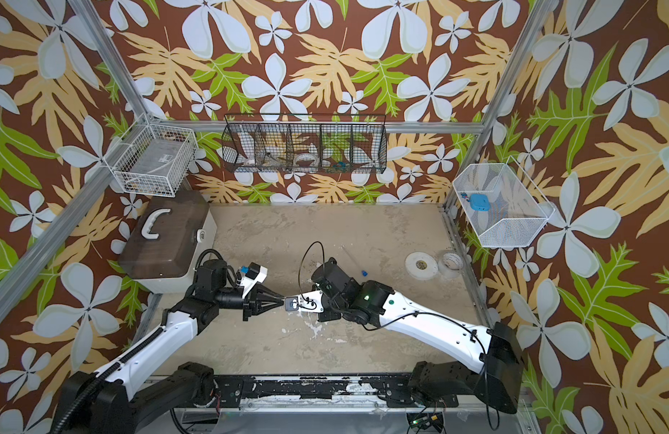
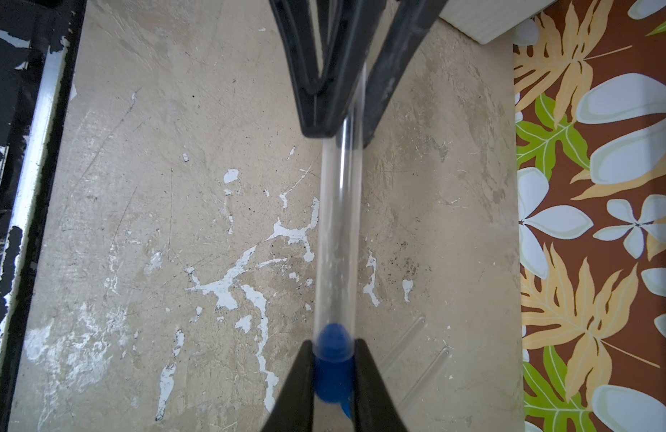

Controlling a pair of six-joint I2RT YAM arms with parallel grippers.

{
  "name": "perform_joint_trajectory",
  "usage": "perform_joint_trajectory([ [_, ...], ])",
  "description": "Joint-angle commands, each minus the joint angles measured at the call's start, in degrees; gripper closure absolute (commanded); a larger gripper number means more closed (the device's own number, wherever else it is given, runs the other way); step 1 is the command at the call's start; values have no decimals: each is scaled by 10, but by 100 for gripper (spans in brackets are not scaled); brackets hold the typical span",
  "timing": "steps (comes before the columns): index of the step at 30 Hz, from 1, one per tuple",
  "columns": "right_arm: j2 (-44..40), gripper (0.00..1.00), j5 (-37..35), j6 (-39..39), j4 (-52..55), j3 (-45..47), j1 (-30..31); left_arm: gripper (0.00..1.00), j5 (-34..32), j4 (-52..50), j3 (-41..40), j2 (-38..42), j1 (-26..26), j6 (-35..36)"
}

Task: Insert stoppers into test tubes
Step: Insert the stopper into the test tube.

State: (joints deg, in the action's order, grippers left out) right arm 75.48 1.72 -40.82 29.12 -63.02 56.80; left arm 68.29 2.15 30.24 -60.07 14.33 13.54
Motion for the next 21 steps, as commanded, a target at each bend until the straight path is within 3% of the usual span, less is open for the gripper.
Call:
perform_joint_trajectory([
  [1,5,78,43,22,-50,-12,2,93,6,23,-2,3,1,-12],
  [5,1,66,30,23,-47,-9,2,94,5,30,-4,6,-1,-22],
  [10,-43,50,28,55,-57,26,-8,95,14,97,-18,18,-18,-99],
  [17,-175,31,172,238,-154,110,-93,97,0,236,-43,30,-42,-251],
  [21,-191,32,240,350,-201,132,-129,97,-1,318,-57,33,-47,-332],
])
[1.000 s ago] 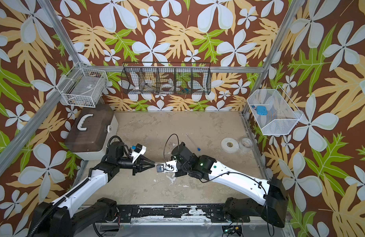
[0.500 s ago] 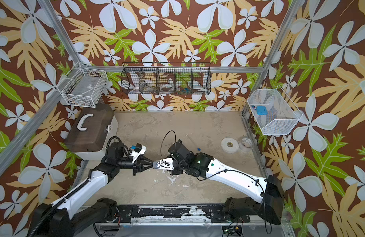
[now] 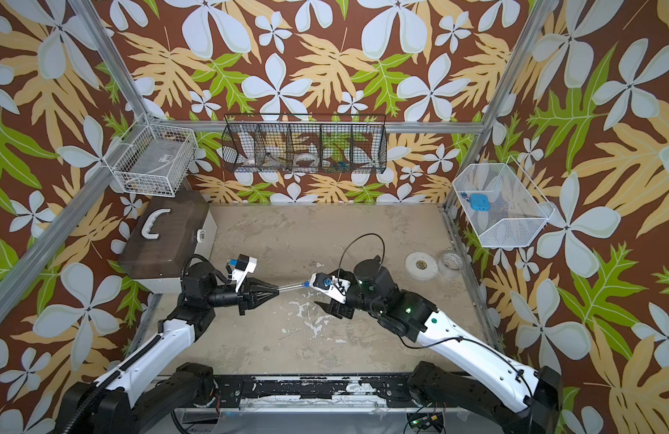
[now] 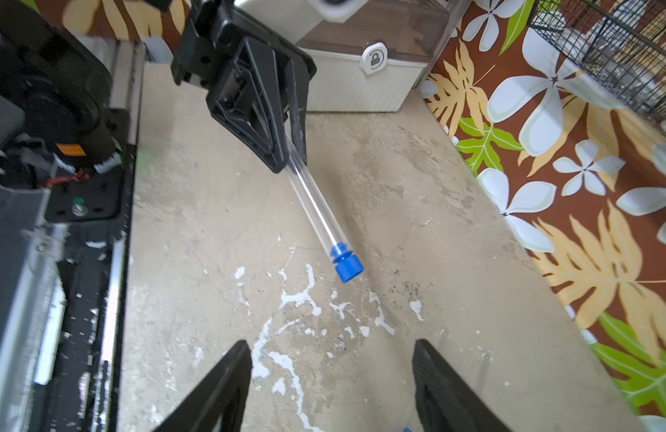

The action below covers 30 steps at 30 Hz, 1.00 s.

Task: Insert stoppers into test tubes
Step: Insert the stopper into the test tube.

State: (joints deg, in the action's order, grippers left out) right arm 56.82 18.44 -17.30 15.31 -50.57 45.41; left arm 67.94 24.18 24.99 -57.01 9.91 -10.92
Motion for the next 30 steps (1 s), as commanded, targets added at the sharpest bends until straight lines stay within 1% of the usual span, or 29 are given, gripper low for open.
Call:
perform_joint_trajectory([
  [1,-2,33,100,152,-77,11,-30,97,3,125,-10,4,-6,-111],
  [4,18,36,204,276,-122,12,-93,97,3,197,-24,11,-11,-171],
  [7,55,41,289,404,-165,11,-159,97,-5,236,-32,18,-14,-205],
  [11,86,45,331,524,-231,14,-165,98,-14,270,-41,18,-15,-228],
  [13,94,48,331,558,-237,10,-164,98,-17,272,-43,17,-15,-225],
  [16,101,49,336,598,-256,6,-161,99,-8,271,-43,15,-15,-219],
  [18,103,49,340,608,-256,-2,-157,99,-2,271,-46,13,-15,-211],
  [22,119,49,356,599,-239,-23,-140,100,11,269,-47,12,-15,-195],
  [25,154,52,364,569,-162,-56,-136,100,22,268,-46,9,-15,-192],
  [28,168,54,384,582,-171,-55,-136,100,23,268,-50,9,-15,-183],
  [30,171,55,385,589,-173,-56,-136,100,26,266,-47,9,-15,-187],
])
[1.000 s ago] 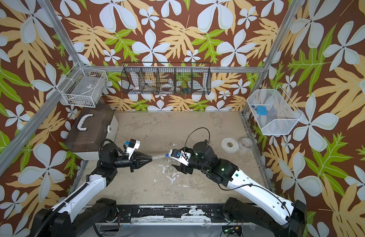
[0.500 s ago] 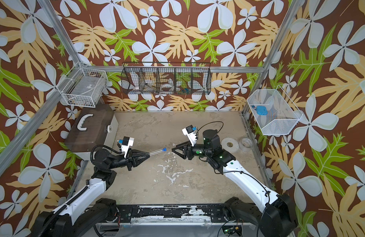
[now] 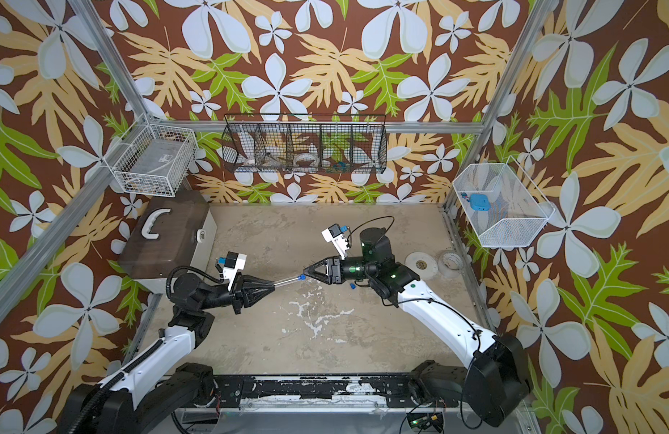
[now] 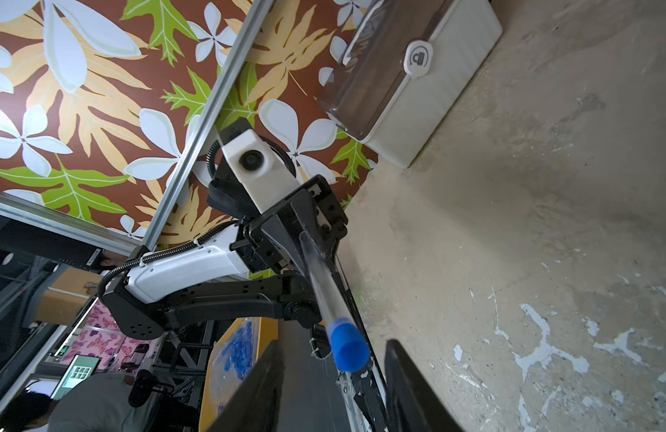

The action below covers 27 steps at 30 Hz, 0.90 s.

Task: Insert stoppers into test tubes
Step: Insert the stopper into the test tube.

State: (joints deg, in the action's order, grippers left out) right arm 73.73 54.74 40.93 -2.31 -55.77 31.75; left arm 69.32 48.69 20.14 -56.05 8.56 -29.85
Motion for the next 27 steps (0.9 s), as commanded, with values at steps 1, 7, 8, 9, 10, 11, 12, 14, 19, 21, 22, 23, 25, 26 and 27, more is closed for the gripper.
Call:
perform_joint_trajectory([
  [1,3,56,23,6,5,-5,1,100,14,18,3,-1,-2,2],
  [7,3,62,35,5,10,-2,1,100,13,8,2,-1,-1,13],
  [8,2,63,38,4,11,-2,1,100,12,6,2,-2,-1,15],
  [9,1,63,40,2,14,-2,1,100,11,4,2,-2,-2,18],
  [10,0,64,40,-5,22,-5,1,100,10,3,1,-2,-1,21],
  [11,1,64,40,-10,27,-7,1,100,9,2,1,-1,-1,23],
  [12,2,64,40,-13,31,-8,1,100,10,0,2,-1,-1,23],
  [14,1,65,41,-10,28,-6,2,100,11,-4,2,-1,-1,23],
  [19,7,68,43,-14,27,-7,8,100,10,-6,2,-1,-2,27],
  [21,8,68,43,-14,27,-8,11,100,10,-7,2,0,-1,27],
  [22,9,68,43,-15,27,-8,13,100,10,-7,2,0,-2,28],
  [23,10,68,42,-16,27,-7,14,100,10,-7,2,0,-1,28],
  [25,11,69,41,-15,27,-6,16,100,10,-9,2,0,-1,29],
  [26,11,69,42,-16,27,-7,16,100,11,-9,2,0,-1,29],
  [27,11,69,41,-16,27,-7,16,100,10,-9,2,0,-1,29],
])
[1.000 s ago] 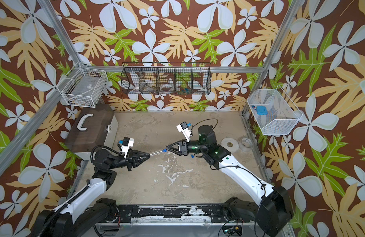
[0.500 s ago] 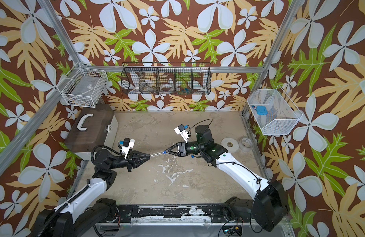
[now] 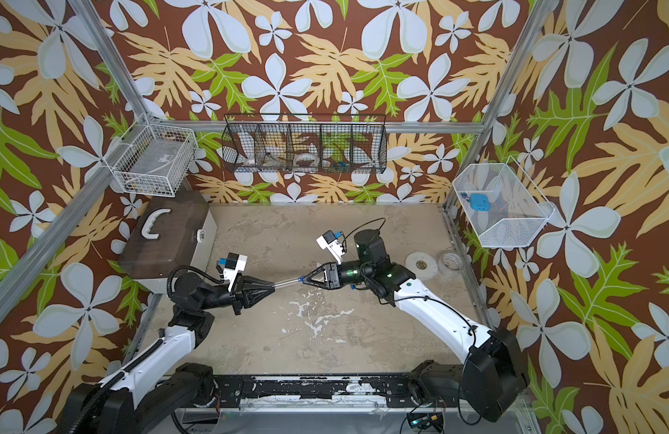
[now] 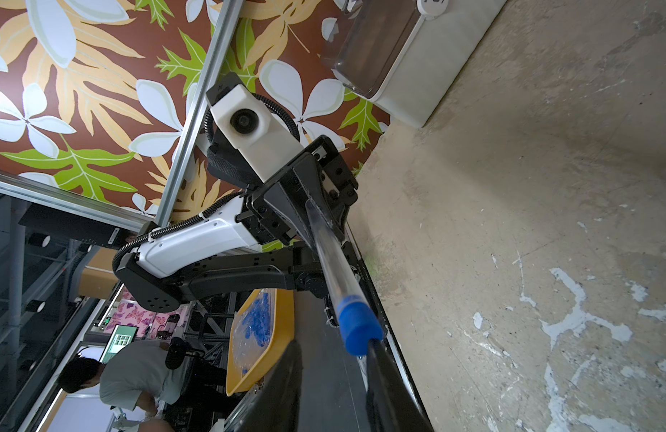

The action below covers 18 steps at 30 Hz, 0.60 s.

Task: Insert stoppers into test tubes
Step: Insert the stopper into the test tube.

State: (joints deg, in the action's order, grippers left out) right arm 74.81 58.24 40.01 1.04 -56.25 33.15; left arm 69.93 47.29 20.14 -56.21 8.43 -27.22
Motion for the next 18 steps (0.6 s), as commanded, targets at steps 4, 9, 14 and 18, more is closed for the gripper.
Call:
perform_joint_trajectory([
  [4,2,69,6,-9,-3,-5,2,100,4,5,2,2,0,3],
  [9,6,69,0,-29,21,-21,3,100,5,4,1,3,0,3],
  [14,11,69,-5,-41,37,-35,1,100,5,2,1,4,0,6],
  [18,14,69,-6,-49,49,-40,2,100,5,-1,1,4,0,9],
])
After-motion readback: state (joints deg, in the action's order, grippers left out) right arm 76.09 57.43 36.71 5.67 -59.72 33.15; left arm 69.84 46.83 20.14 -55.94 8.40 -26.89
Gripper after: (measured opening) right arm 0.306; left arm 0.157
